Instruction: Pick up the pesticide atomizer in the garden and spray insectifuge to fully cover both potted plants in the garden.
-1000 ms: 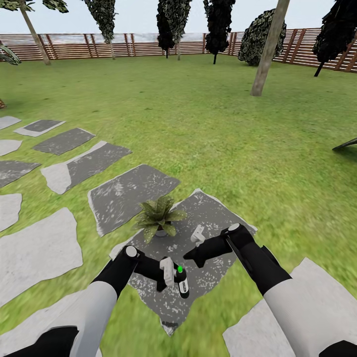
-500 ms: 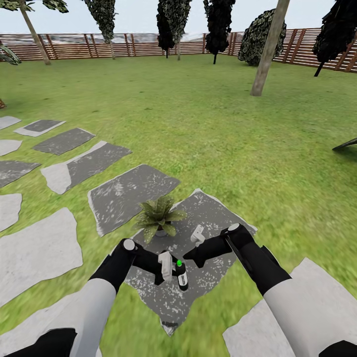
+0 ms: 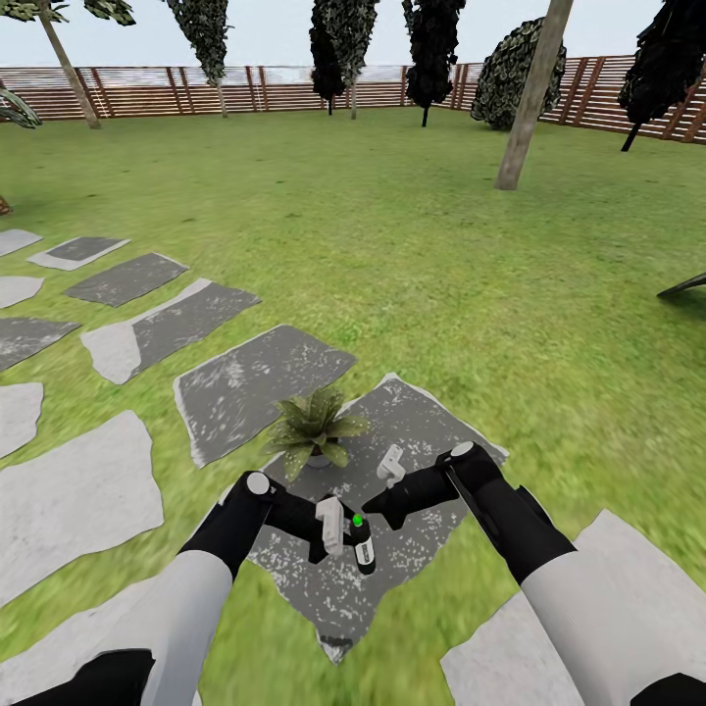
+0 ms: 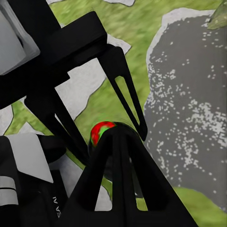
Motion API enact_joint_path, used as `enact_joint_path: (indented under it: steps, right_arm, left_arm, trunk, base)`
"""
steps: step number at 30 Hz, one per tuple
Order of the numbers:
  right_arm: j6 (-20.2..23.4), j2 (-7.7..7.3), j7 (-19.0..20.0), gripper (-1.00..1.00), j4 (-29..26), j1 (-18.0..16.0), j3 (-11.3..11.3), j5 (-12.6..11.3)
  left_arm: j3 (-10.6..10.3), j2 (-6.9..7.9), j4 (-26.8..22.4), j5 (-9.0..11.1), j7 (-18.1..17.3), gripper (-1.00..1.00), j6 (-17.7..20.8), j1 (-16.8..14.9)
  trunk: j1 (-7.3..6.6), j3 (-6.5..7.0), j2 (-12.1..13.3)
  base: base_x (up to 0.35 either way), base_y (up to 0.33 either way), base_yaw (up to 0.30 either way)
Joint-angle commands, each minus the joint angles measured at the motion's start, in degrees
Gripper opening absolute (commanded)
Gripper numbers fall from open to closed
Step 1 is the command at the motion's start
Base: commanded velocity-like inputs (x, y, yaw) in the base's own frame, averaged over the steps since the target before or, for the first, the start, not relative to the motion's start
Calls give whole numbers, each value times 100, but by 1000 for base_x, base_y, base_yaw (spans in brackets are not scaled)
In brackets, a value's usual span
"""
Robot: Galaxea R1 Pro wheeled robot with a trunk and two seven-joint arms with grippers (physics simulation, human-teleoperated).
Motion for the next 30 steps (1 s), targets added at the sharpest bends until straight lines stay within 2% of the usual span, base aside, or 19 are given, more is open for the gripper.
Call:
enact_joint_path:
  steps: [1,23,30]
  right_arm:
    - [34,-3,30,-100,-9,-4,5,34]
    - [34,-3,37,-100,-9,-4,5,34]
    - [34,-3,39,-100,-9,-4,5,34]
  left_arm:
    - [45,-12,-6,-53,-13,-100,-67,-3]
    - [70,-4,2,-100,38,-100,-63,-3]
    - [74,403,34,-117,98,-100,-59,-3]
  trunk:
    - [-1,-5,-2]
    - [-1,-5,-2]
    - [-1,-5,-2]
  base:
    - [0,0,0]
    - [0,0,0]
    - [0,0,0]
